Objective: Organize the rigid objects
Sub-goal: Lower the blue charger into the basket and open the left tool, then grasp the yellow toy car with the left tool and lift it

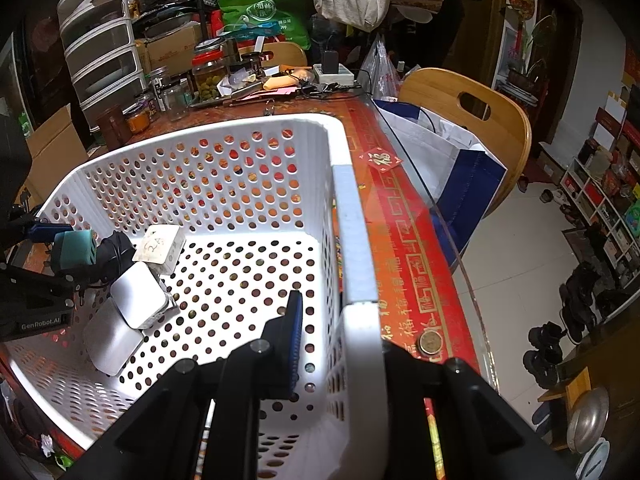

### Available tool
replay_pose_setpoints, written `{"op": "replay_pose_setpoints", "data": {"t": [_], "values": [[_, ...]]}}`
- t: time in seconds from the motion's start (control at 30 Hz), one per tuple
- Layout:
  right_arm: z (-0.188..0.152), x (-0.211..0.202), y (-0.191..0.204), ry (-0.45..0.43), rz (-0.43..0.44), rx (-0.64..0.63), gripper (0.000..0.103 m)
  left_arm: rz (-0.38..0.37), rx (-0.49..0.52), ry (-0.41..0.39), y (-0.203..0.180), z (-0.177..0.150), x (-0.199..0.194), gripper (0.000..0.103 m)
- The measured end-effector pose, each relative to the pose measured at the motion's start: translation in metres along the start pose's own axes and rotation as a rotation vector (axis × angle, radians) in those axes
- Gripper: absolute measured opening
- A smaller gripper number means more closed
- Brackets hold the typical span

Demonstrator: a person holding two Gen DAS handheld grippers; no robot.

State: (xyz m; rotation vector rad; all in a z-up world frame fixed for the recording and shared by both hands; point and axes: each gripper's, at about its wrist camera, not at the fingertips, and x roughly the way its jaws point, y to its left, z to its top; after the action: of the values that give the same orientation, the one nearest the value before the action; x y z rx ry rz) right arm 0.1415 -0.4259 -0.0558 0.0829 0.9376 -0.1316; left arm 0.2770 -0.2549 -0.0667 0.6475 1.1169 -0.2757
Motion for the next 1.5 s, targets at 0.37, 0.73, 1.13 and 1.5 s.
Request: {"op": "replay_pose_setpoints", "data": {"t": [0.37, 0.73, 1.13, 1.5], "values": [[0.000, 0.002, 0.002, 0.015, -0.008, 0.000, 0.017, -0.008, -0.138, -0.253, 0.064, -0.029, -0.073, 0.089], [0.001, 0.002, 0.003, 0.022, -0.024, -0.004, 0.017, -0.001, -0.539, -0.130, 0.250, -0.093, 0.027, 0.103], [0.001, 0.003, 0.003, 0.025, -0.029, -0.004, 0.017, -0.076, -0.615, 0.004, 0.251, -0.094, 0.130, 0.051], [0.001, 0.002, 0.002, 0.026, -0.030, -0.004, 0.017, -0.041, -0.597, -0.007, 0.237, -0.099, 0.128, 0.018]]}}
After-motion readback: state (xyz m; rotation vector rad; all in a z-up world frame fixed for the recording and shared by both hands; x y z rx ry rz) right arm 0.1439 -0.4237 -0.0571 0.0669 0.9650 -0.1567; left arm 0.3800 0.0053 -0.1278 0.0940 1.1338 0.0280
